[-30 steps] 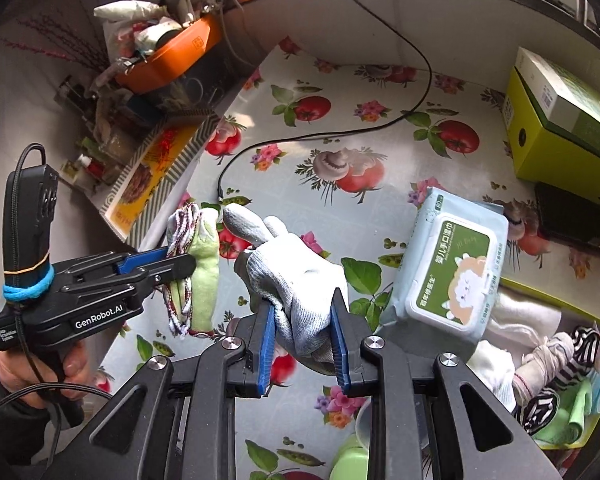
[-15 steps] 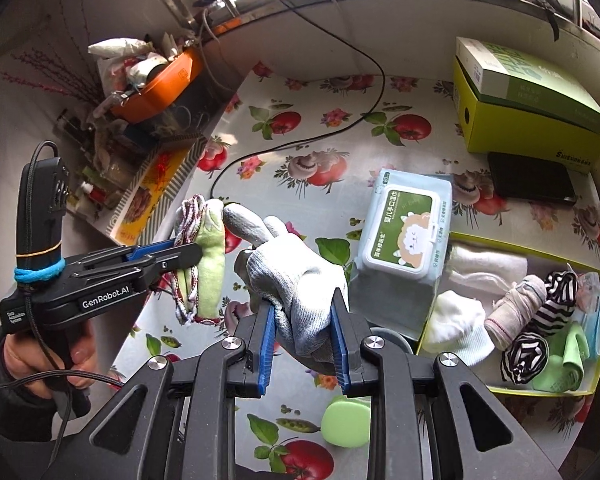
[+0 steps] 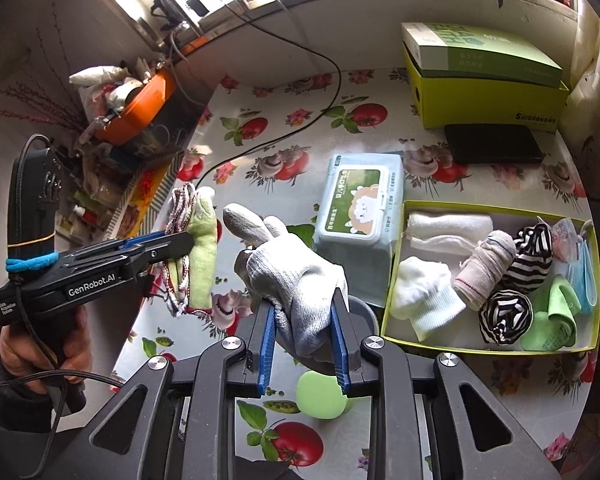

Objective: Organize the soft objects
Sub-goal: 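Carry the green towel and grey glove over the white tray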

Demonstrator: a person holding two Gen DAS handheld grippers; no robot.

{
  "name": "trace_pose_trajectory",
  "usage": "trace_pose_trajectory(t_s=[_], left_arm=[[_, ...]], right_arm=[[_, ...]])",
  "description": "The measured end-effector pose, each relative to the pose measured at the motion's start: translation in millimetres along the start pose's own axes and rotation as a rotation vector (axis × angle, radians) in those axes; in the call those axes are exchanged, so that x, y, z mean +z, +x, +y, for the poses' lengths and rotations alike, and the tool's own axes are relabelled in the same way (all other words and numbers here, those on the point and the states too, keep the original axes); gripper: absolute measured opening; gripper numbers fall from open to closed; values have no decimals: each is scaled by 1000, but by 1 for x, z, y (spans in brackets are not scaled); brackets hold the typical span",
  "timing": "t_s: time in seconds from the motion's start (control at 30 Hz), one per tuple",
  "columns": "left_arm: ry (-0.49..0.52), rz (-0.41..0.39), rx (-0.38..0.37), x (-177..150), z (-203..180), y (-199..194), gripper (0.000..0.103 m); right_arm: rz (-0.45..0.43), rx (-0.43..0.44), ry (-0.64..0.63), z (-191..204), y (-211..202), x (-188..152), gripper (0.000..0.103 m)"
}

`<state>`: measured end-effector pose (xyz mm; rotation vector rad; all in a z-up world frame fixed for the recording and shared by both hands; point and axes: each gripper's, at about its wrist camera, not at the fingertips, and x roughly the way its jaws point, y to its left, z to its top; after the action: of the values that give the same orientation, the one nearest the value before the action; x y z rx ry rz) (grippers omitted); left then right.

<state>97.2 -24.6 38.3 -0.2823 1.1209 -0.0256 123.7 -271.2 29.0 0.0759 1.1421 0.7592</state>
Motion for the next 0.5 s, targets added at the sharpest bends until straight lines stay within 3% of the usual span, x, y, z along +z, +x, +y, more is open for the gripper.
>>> trace_pose_trajectory(t_s=[0.5], left_arm=[[123, 22, -54, 19, -63, 15, 28]], right_arm=[[-55, -45, 107, -49, -24, -7, 23]])
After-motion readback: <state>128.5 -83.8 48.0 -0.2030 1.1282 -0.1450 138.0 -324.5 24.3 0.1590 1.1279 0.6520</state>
